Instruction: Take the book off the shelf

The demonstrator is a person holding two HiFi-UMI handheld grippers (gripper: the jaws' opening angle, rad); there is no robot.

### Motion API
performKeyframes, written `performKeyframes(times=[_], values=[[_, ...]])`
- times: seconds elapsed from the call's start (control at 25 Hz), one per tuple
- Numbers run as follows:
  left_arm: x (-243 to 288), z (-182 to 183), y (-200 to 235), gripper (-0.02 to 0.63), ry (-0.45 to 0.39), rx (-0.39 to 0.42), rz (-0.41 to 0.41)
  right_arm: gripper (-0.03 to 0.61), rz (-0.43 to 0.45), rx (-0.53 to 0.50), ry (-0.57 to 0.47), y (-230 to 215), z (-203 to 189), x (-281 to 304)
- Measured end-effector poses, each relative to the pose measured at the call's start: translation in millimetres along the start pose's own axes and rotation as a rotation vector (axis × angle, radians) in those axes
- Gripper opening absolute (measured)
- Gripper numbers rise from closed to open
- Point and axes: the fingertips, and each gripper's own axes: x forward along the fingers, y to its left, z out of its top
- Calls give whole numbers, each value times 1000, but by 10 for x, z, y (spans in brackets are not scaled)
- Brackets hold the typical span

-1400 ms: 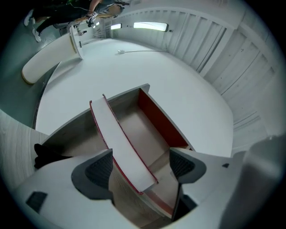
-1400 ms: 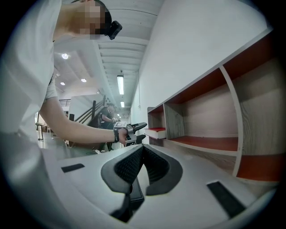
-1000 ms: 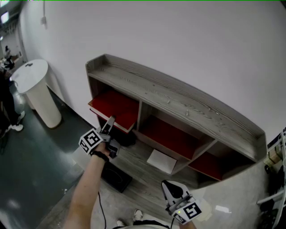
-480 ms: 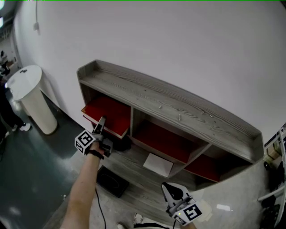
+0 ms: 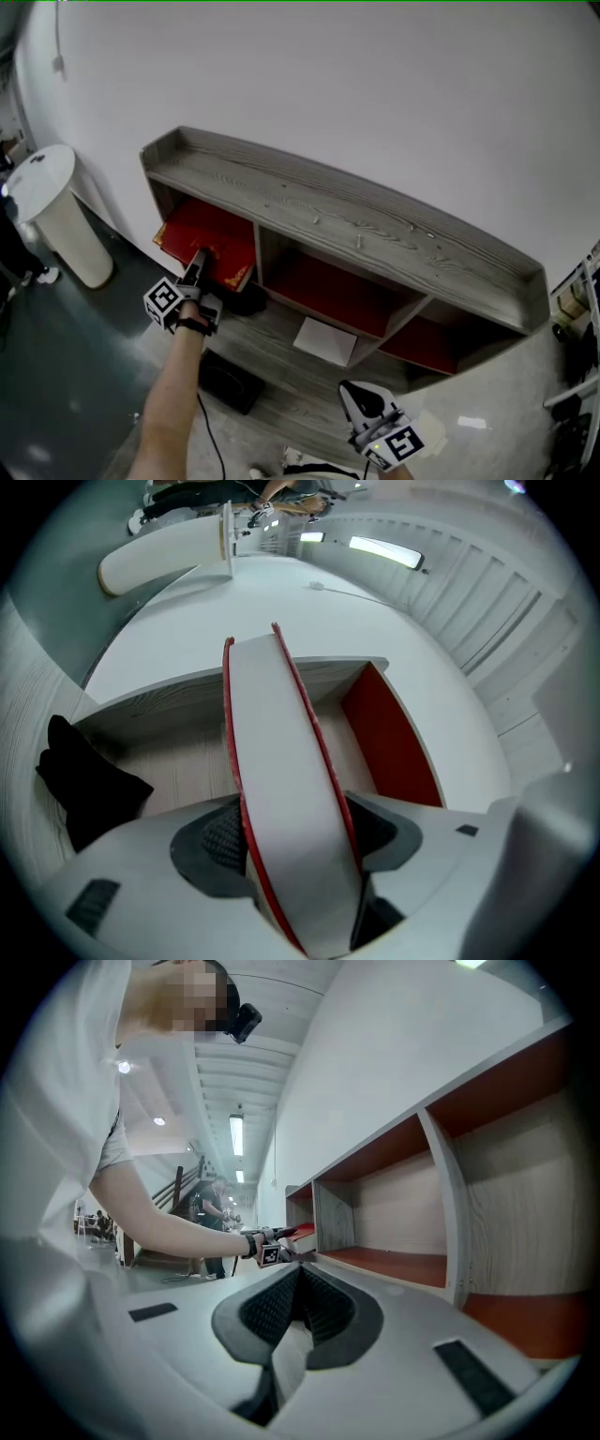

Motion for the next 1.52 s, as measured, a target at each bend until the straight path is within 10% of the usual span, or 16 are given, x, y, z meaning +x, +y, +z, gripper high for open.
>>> performKeyframes(times=[0.56, 1.28, 1.52], values=[[-253, 72, -208, 259, -50, 4, -80, 23, 33, 0, -19, 135, -1, 19], [-764, 297, -591, 252, -109, 203, -125, 23, 54, -26, -22, 547, 61, -121], [-1106, 420, -763, 242, -123, 429, -30, 23, 77, -38, -30, 761, 95, -145]])
